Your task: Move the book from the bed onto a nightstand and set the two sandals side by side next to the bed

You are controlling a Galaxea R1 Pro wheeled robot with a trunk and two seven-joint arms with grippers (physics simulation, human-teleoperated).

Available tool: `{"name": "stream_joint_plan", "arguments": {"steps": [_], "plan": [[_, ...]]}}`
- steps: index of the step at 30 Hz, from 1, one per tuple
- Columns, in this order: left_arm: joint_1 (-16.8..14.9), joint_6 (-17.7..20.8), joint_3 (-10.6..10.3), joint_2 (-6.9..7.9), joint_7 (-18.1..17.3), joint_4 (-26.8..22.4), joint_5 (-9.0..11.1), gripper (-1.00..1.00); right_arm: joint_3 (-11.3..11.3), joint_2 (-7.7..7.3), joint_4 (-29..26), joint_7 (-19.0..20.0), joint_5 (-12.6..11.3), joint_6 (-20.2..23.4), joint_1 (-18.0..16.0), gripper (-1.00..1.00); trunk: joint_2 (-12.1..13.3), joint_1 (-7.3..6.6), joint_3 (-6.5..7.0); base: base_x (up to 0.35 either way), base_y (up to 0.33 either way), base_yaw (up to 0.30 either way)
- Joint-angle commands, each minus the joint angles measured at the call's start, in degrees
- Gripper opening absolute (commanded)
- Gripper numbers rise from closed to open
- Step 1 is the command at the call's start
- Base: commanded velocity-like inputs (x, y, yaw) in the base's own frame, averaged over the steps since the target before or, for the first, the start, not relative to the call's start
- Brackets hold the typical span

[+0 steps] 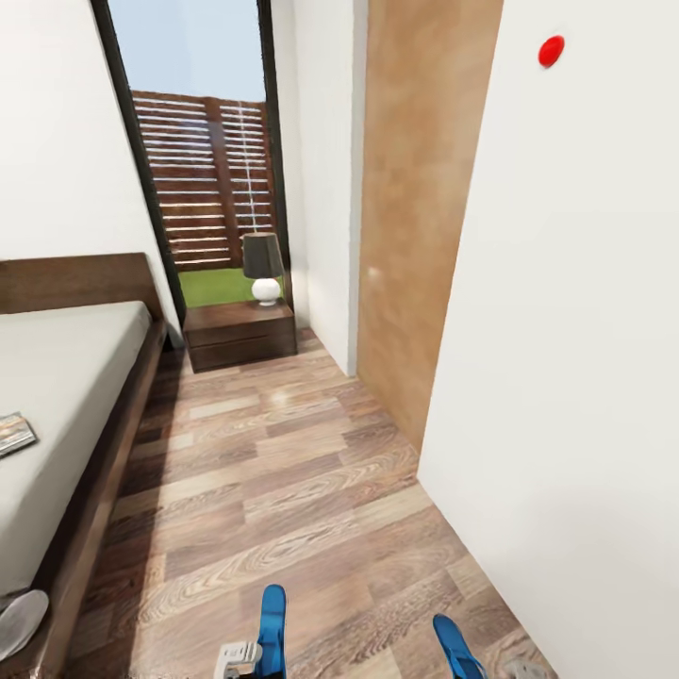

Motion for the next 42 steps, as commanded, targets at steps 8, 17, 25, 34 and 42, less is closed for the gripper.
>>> {"name": "stream_joint_plan", "arguments": {"steps": [8, 17, 25, 34, 42], "plan": [[-0.1, -0.4, 0.2, 0.0, -0.2, 0.0, -0.5, -1.0, -0.4, -0.02, 0.1, 0.4, -0.1, -0.1, 0.0, -1.0, 0.0, 0.0, -0.05, 0.202, 0.0, 0.228], [-0.1, -0.4, 0.2, 0.0, -0.2, 0.1, -0.5, -1.0, -0.4, -0.01, 0.1, 0.4, 0.0, -0.1, 0.0, -1.0, 0.0, 0.0, -0.05, 0.33, 0.0, 0.012], [-0.1, -0.4, 0.2, 0.0, -0.2, 0.0, -0.5, -1.0, -0.4, -0.03, 0.1, 0.4, 0.0, -0.1, 0.0, -1.0, 0.0, 0.0, -0.05, 0.333, 0.0, 0.0], [-0.1, -0.4, 0.2, 0.0, -0.2, 0.0, -0.5, -1.0, -0.4, -0.02, 0.1, 0.4, 0.0, -0.1, 0.0, -1.0, 0.0, 0.0, -0.05, 0.333, 0.0, 0.0], [-0.1, -0.4, 0.2, 0.0, -0.2, 0.0, -0.5, -1.0, -0.4, -0.05, 0.1, 0.3, 0.0, -0.1, 0.0, -1.0, 0.0, 0.0, -0.05, 0.333, 0.0, 0.085]]}}
